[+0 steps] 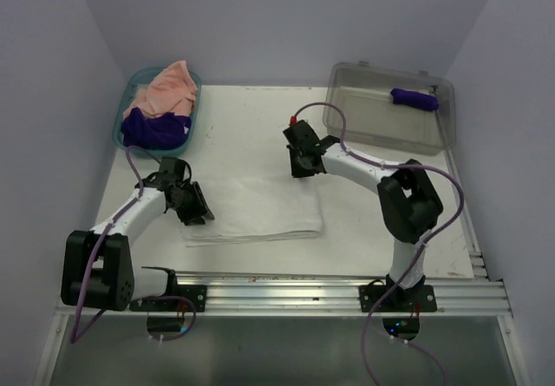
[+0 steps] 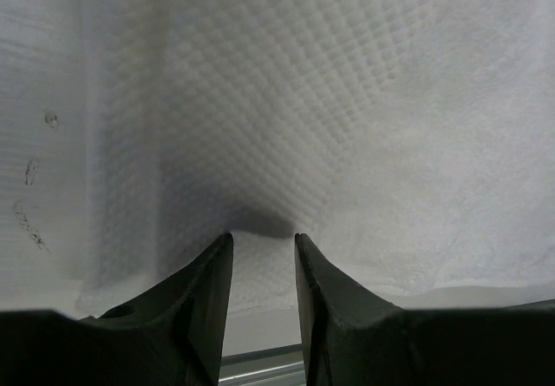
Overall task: Roll the towels
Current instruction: Fold the towel
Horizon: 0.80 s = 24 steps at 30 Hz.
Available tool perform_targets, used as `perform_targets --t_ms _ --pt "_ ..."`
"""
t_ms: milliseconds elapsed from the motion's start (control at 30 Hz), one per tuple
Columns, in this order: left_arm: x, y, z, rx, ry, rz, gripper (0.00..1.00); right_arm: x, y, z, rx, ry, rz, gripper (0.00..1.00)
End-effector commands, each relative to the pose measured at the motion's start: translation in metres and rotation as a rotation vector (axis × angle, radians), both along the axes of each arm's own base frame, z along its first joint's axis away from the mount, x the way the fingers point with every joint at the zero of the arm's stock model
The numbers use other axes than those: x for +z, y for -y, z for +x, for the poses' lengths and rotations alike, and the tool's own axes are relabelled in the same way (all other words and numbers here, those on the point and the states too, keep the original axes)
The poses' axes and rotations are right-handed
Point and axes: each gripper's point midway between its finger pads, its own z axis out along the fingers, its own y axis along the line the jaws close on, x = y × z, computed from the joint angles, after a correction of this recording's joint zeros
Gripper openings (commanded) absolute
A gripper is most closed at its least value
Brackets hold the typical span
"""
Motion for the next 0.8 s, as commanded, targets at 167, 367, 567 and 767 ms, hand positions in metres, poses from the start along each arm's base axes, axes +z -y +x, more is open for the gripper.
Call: perform_targets --t_ms 167,367,567,767 --pt "-0.026 0.000 0.013 -0.016 -0.010 0.020 0.39 -0.067 0.054 -0.007 -0.159 -0.146 -0.064 0.08" --pt "-0.028 0.010 0.065 -0.059 0.018 0.024 0.41 -0.084 0.077 -0.068 -0.220 -0.209 -0.015 0.00" --pt "-0.037 0.041 0.133 -0.176 0.051 0.102 0.43 -0.083 0.085 -0.145 -0.299 -0.227 0.010 0.00" --pt "-0.007 0.082 0.184 -0.264 0.140 0.162 0.44 -0.029 0.053 -0.183 -0.163 -0.133 0.032 0.00"
